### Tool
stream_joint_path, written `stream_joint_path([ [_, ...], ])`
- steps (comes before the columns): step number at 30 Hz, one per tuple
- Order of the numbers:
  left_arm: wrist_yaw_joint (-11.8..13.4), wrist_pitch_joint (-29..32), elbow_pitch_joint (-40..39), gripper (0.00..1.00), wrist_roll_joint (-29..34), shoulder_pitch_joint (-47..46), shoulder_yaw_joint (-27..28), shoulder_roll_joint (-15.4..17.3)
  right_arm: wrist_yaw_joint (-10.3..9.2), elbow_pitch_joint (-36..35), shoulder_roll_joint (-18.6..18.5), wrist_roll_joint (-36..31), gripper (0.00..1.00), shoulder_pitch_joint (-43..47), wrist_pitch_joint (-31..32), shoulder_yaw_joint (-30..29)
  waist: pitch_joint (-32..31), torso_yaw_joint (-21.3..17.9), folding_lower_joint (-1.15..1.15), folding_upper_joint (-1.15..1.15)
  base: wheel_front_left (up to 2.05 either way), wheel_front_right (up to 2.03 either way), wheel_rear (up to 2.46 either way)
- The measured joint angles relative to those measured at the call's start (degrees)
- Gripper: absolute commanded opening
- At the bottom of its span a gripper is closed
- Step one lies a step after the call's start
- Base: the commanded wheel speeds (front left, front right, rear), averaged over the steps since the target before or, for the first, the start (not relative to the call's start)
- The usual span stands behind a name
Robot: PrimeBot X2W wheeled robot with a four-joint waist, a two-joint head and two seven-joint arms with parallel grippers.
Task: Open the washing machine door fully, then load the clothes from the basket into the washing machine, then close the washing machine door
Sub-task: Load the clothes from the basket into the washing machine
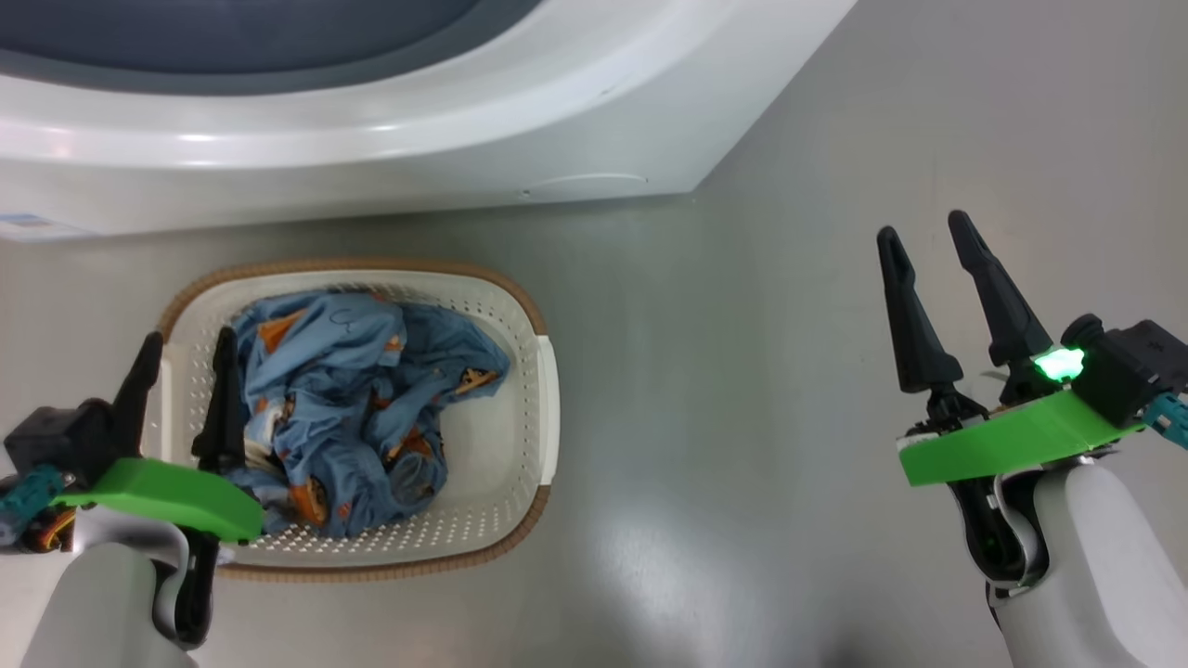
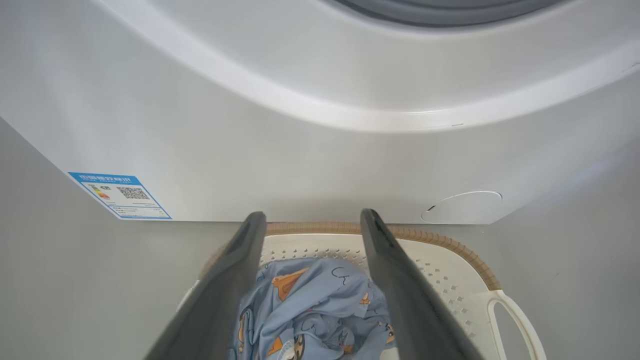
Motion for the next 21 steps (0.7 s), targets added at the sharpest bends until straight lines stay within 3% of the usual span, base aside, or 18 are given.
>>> stream_joint_path([
  [21,-0.01,0.0,22.09,1.0,-8.92,-13.26,-12.03,3.76,0.0,-0.82,1.04,-0.08,1.0,-3.78,-0.41,1.05,8.76,-3.05,0.0,0.0,0.0,0.0,0.0],
])
